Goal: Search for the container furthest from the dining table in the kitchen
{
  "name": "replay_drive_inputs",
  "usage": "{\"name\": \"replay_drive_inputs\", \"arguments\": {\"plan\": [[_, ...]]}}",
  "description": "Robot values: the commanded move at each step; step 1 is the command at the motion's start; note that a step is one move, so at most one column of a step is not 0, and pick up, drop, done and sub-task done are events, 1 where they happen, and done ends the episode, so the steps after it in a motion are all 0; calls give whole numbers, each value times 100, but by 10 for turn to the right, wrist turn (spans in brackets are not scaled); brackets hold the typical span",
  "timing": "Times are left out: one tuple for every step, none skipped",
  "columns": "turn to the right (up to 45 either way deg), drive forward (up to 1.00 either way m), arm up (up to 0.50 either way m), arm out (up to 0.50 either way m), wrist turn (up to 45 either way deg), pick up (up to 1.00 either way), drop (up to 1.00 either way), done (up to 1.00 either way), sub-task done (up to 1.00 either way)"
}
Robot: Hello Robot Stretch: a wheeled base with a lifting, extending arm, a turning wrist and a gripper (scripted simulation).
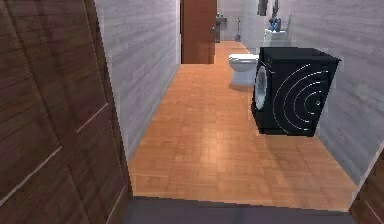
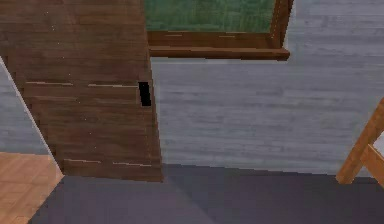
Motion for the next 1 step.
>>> {"name": "replay_drive_inputs", "arguments": {"plan": [[0, 15, 0, 0, 0, 0, 0, 0, 0]]}}
